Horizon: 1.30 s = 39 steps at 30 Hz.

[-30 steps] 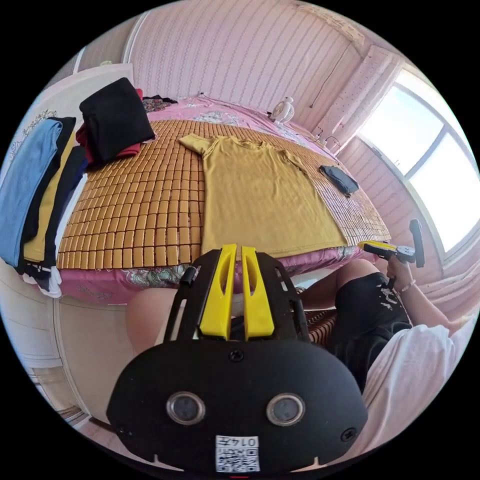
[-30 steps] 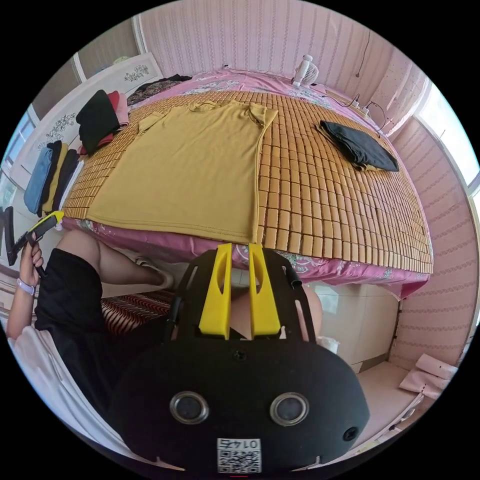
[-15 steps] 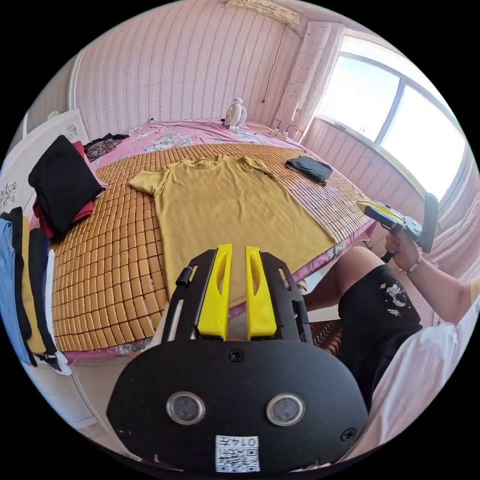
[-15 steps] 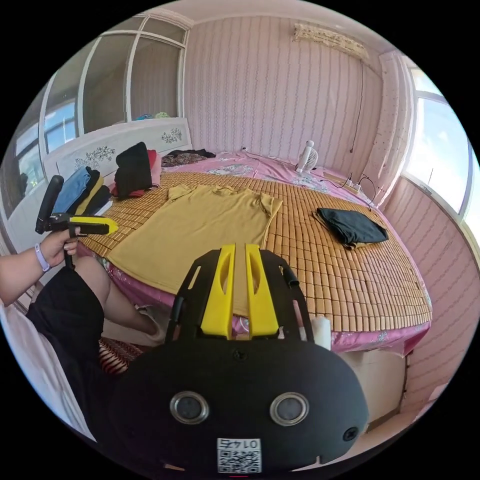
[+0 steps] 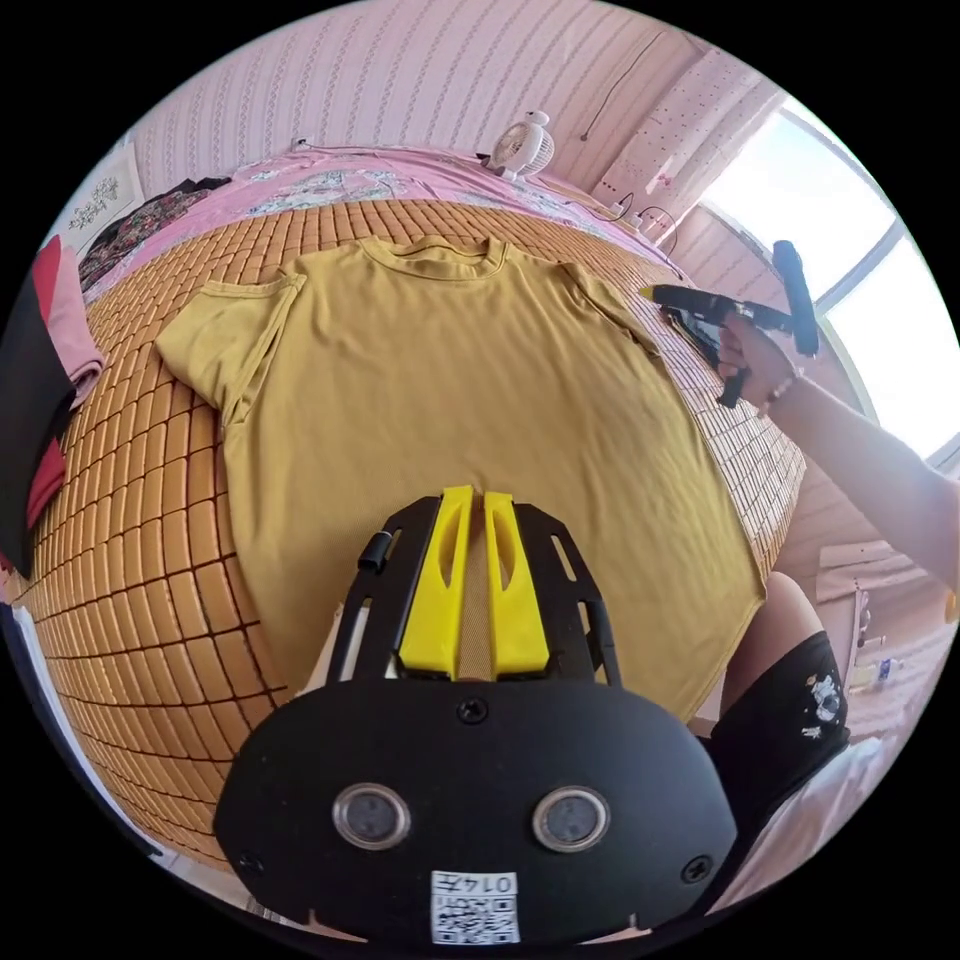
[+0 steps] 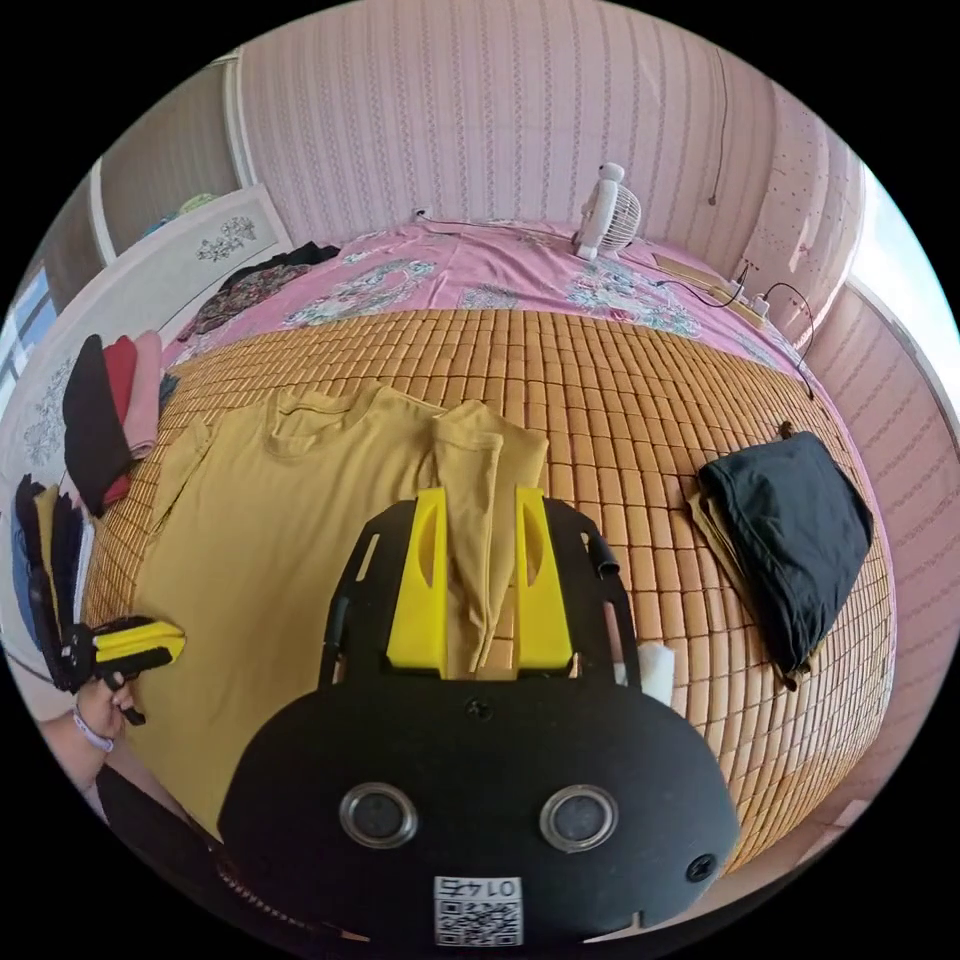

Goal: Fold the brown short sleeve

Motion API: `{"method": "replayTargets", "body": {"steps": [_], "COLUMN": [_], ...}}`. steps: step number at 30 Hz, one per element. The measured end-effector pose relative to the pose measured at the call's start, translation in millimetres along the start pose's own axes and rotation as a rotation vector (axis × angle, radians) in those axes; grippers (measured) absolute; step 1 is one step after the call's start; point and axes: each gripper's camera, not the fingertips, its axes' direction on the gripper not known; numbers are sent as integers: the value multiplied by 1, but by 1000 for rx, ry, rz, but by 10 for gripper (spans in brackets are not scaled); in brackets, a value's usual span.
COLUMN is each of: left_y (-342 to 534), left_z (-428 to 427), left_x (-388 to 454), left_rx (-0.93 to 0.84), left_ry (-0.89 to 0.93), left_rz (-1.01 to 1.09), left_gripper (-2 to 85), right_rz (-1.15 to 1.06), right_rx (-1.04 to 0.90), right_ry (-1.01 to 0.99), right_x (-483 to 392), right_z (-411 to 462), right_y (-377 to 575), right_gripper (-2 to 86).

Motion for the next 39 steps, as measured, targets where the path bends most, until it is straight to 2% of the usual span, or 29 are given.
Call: {"method": "replayTargets", "body": {"steps": [2,5,10,12,14,20,26,30,34,37,38,39], "left_y": [-8,-24,-56,-77,-96,-178,-274,-333,-366,-376,-374,-371], "left_z": [1,1,-4,-16,-23,-9,46,95,124,151,161,159], "left_x": [0,2,1,10,24,85,151,208,249,272,278,281], "left_rx": [1,-34,-121,-114,-97,-96,-113,-185,-205,-308,-355,-308], "left_ry": [4,-6,12,64,99,219,306,347,287,271,270,225], "left_rz": [32,50,-4,-15,12,179,361,488,552,566,585,605], "left_gripper": [-4,-5,25,34,36,42,50,60,70,59,41,14], "right_rz": [65,161,435,518,588,598,570,600,727,762,745,737], "right_rx": [-45,-114,91,148,118,-77,-83,-92,-91,-82,-88,-92], "right_ry": [-25,-74,-291,-245,-114,-92,-151,-157,-230,-280,-275,-272], "right_x": [16,42,110,137,167,208,221,226,239,245,245,244], "right_z": [40,71,23,-9,-39,-39,-18,-4,9,11,12,12], "right_y": [-25,-37,-2,24,64,122,111,100,100,96,90,88], "right_gripper": [82,8,-1,3,17,64,78,72,34,21,17,16]}}
